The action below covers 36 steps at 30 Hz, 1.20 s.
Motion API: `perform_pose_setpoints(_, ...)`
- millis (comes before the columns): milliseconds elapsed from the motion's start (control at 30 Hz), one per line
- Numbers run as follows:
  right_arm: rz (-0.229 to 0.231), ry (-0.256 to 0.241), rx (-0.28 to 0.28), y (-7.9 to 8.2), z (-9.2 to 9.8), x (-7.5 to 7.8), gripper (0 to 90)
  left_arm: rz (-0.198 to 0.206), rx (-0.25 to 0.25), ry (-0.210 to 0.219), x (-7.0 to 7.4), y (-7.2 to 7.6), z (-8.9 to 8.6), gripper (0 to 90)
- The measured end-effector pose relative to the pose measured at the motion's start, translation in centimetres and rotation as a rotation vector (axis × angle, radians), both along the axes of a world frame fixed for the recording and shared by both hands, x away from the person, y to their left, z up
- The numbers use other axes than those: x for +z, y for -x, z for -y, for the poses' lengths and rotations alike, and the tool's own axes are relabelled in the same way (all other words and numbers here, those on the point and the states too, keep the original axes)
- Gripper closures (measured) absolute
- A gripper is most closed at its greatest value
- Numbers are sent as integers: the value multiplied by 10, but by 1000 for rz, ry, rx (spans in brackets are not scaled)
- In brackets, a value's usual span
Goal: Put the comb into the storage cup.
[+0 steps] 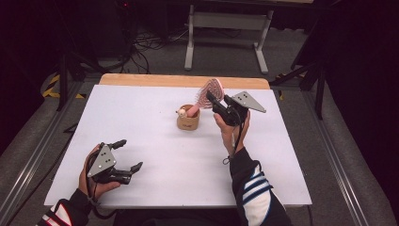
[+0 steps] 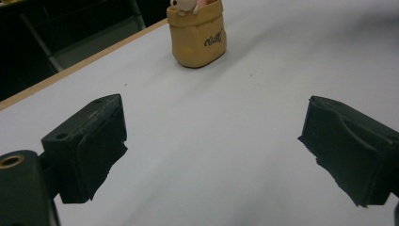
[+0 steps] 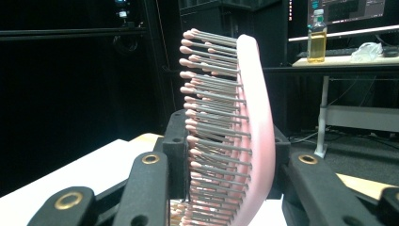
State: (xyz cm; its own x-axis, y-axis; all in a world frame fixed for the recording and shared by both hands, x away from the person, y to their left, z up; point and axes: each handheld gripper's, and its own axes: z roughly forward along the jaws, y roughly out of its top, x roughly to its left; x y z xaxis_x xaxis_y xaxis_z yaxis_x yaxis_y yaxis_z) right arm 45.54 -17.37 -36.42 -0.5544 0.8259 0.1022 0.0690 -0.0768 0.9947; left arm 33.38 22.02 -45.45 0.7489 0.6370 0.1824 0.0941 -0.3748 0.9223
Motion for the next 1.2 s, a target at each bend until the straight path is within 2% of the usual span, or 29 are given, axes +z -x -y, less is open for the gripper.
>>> perform_pose_setpoints(833,-43,-7,-6,-3,-3,-19,646,5,-6,-12,0,0,1,81)
perform_pose_setpoints(1200,-64,-31,-18,-3,5,-23,637,1,-9,-17,-1,0,2,81)
